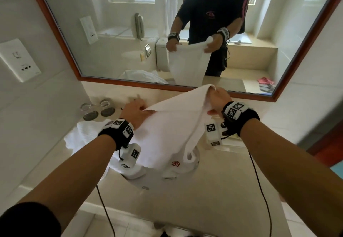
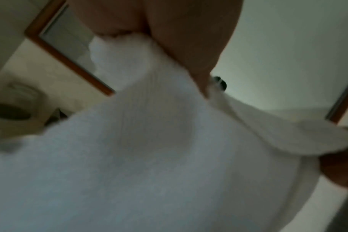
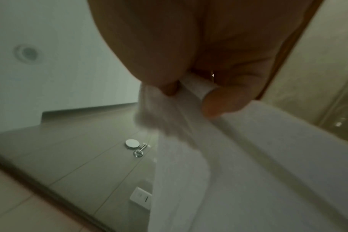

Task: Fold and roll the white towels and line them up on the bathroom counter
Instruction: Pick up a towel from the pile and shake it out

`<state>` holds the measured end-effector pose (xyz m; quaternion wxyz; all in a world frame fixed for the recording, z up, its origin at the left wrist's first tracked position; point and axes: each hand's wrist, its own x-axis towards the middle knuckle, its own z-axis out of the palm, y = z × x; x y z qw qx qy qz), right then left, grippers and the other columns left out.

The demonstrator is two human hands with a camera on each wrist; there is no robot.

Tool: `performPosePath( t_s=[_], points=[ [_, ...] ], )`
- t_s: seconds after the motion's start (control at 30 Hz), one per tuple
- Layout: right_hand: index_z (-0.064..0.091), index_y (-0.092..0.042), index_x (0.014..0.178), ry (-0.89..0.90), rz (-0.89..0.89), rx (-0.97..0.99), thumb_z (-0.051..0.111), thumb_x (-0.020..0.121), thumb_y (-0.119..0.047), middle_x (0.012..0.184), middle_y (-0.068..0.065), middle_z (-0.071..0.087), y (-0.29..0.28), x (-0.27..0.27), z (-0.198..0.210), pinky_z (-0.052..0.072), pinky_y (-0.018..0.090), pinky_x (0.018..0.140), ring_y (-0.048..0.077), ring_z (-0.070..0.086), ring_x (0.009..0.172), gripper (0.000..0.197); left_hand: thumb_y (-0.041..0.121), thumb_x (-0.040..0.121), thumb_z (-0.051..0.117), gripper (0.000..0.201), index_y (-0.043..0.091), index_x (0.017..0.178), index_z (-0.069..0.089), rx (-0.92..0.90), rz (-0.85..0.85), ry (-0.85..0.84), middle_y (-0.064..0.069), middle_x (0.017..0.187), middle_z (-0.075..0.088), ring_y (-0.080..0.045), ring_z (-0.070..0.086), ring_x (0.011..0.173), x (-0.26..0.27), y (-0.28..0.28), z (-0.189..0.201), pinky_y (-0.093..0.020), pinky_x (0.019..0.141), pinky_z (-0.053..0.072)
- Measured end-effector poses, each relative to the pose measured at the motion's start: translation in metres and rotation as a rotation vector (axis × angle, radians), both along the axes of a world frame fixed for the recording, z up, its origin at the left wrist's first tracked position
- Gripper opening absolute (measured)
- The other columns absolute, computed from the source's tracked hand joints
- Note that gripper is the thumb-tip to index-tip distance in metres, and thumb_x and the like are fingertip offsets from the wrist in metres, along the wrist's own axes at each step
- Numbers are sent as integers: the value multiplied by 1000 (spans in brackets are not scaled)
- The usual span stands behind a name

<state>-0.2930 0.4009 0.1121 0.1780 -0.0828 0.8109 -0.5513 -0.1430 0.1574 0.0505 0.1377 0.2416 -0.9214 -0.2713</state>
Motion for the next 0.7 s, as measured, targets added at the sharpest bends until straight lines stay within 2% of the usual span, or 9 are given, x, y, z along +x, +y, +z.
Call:
performPosePath(
  t_s=[0.07, 0.13, 0.2, 0.27, 0.33, 0.4, 0.5, 0.6, 0.7],
  points=[
    [58, -6, 111, -50, -21, -18, 47, 94, -47, 114, 16, 61, 8, -7, -1, 57, 55, 79, 37, 61, 97, 46, 70, 65, 74, 53, 21, 71, 56, -71, -54, -72, 7, 69, 57, -15, 54, 64, 3, -1, -2, -29, 59, 41],
    [57, -3, 111, -73, -86, -60, 50, 91, -55, 112, 19, 62, 15, -14, -5, 58, 53, 78, 38, 64, 97, 56, 79, 58, 70, 64, 25, 92, 61, -182, -105, -211, 10, 90, 61, -16, 60, 83, 2, -5, -3, -35, 76, 52],
    [56, -2, 117, -130, -174, -131, 55, 88, -55, 116, 18, 61, 20, -19, -9, 58, 53, 78, 37, 63, 101, 60, 65, 71, 71, 44, 24, 84, 61, -237, -127, -307, 4, 86, 62, -22, 63, 85, 0, -11, -7, -36, 79, 52],
    [54, -3, 124, -190, -233, -186, 58, 89, -50, 121, 14, 60, 25, -22, -13, 57, 54, 79, 36, 62, 104, 59, 40, 84, 66, 25, 24, 68, 55, -222, -90, -298, 0, 73, 62, -26, 64, 79, 1, -18, -10, -32, 71, 50],
    [52, -3, 129, -205, -263, -188, 57, 91, -46, 122, 13, 58, 29, -22, -18, 56, 55, 82, 37, 60, 106, 57, 26, 89, 57, 26, 24, 64, 49, -172, 2, -241, 0, 66, 58, -27, 61, 73, 4, -26, -15, -31, 65, 45],
    [53, -1, 129, -208, -263, -150, 56, 92, -47, 120, 15, 59, 28, -22, -25, 57, 56, 81, 38, 61, 105, 60, 21, 90, 55, 25, 20, 66, 48, -39, 56, -180, -3, 64, 57, -29, 59, 66, 7, -35, -21, -35, 64, 50],
    [62, 2, 114, -145, -128, -62, 55, 91, -49, 104, 18, 67, 11, -6, -27, 57, 58, 77, 39, 65, 94, 56, 16, 88, 58, 18, 14, 71, 53, 128, 55, -109, -8, 67, 64, -25, 64, 56, 11, -38, -25, -43, 65, 60],
    [58, 1, 94, -81, 96, 34, 55, 95, -41, 83, 14, 61, -21, 20, -26, 60, 48, 68, 35, 64, 84, 43, 15, 88, 64, 15, 17, 78, 54, 191, 57, -136, -12, 82, 69, -23, 67, 61, 12, -33, -32, -31, 58, 55],
    [59, 0, 90, -44, 292, 138, 56, 95, -40, 86, 16, 62, -54, 35, -31, 60, 48, 66, 37, 66, 84, 40, 23, 87, 68, 14, 17, 93, 57, 254, 86, -178, -10, 100, 66, -28, 67, 82, 18, -37, -43, -37, 76, 57]
  ],
)
